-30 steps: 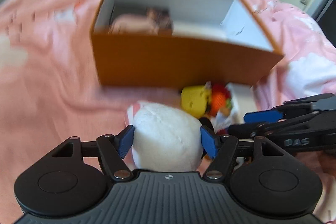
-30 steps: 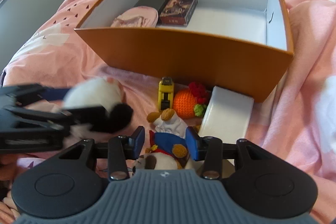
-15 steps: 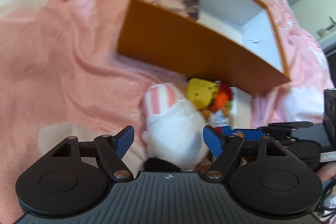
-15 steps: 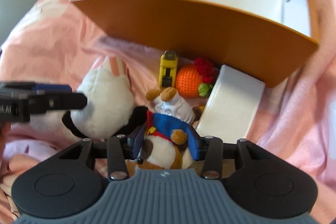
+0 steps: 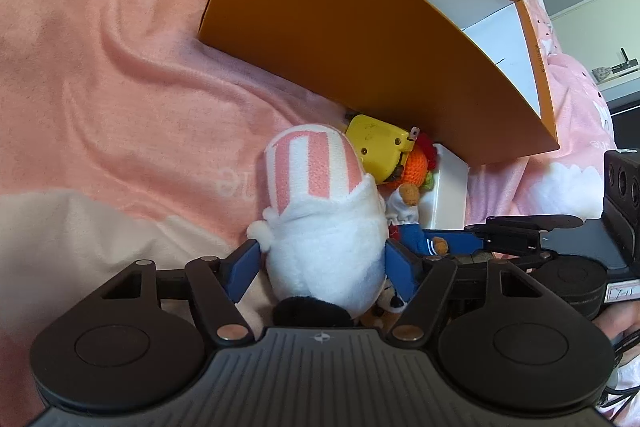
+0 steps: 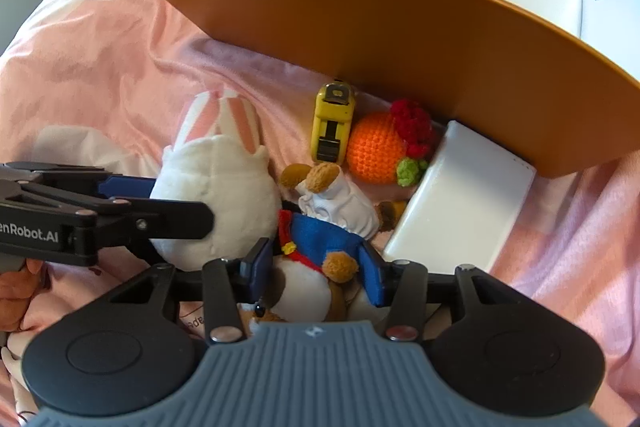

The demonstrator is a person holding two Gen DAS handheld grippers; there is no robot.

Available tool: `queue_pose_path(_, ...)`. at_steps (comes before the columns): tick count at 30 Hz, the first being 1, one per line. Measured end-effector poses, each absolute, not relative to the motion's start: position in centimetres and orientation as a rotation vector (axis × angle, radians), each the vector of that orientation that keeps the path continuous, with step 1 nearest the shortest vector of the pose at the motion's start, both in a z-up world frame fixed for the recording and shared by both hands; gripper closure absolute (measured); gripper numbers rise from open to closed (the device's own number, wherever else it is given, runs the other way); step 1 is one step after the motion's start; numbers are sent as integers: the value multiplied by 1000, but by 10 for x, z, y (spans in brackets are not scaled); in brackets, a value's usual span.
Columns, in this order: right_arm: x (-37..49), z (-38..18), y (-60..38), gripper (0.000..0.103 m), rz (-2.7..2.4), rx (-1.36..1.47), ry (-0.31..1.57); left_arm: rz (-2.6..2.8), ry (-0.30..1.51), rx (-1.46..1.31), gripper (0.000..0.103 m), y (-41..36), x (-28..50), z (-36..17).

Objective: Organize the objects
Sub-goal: 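Grasp the white striped plush with the left tool while the right tool grasps the dog plush, then lift both plush toys and carry them over the shoebox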

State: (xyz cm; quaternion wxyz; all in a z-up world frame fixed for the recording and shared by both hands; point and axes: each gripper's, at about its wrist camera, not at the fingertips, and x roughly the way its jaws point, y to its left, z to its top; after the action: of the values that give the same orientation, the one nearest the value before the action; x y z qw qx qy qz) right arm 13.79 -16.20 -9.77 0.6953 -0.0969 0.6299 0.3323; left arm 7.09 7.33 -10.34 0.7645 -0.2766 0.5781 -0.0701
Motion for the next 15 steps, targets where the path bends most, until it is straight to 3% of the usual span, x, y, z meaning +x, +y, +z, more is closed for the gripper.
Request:
queue_pose_path(9, 140, -105, -159, 50, 750, -221, 1420, -149, 1222, -530, 35, 66, 69, -96)
queue_pose_path(15, 138, -104, -168, 62, 756, -185, 1402, -157, 1206, -484, 41, 66, 65, -82)
